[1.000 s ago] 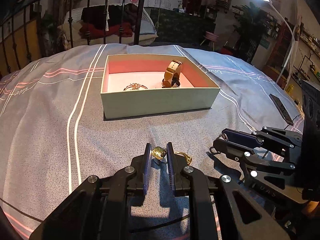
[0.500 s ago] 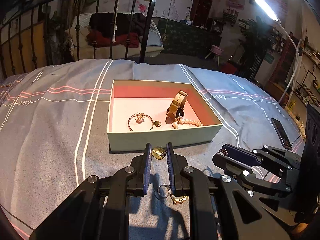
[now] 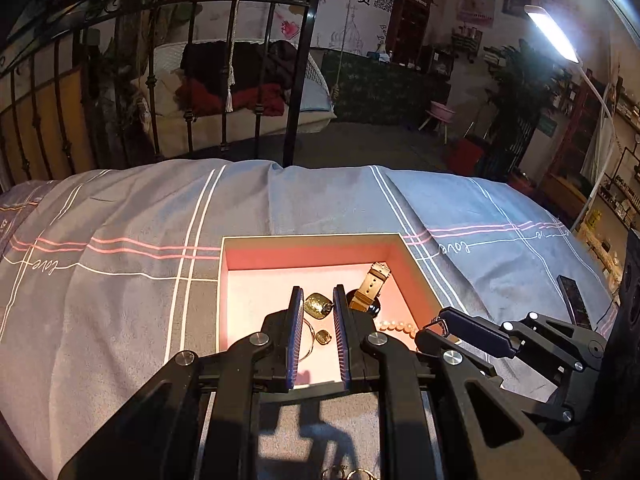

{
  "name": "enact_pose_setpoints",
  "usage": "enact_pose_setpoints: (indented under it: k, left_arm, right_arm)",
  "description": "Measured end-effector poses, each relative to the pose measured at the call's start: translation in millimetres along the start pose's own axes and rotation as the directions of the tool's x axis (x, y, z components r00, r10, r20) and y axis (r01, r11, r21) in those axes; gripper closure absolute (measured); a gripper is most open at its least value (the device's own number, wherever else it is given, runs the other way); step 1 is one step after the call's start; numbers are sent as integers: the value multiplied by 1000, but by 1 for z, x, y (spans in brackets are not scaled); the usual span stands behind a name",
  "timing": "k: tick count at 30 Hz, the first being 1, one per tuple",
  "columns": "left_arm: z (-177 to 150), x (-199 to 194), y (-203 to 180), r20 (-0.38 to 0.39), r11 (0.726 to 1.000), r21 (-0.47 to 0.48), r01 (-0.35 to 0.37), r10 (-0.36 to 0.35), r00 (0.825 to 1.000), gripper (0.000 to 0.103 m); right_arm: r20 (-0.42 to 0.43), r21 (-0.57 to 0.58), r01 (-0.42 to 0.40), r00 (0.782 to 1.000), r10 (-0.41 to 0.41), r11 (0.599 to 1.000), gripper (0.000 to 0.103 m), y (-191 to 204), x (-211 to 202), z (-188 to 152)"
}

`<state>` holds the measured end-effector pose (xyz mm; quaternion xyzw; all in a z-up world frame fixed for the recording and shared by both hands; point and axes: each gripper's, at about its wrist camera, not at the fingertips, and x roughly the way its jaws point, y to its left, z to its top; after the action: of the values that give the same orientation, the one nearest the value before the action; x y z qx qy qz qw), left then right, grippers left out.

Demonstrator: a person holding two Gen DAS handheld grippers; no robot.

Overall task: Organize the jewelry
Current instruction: 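Carry the gold pendant into the box and open the left tool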

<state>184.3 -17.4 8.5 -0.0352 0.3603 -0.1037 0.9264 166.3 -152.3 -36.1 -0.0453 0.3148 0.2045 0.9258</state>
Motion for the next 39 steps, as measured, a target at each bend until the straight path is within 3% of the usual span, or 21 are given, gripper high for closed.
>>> enact_pose_setpoints:
  k: [15,39]
  left_arm:
    - [2,69,-8,-204,999,32,-29,35,978,88]
    - [-1,99,-3,-272,998,2,-56,54,961,88]
  right_arm:
    - [-123,7,8,992,-7,1000,81,-7,46,-3]
    - [-168,-24,10,986,-14,1000,81,-4,63,-3]
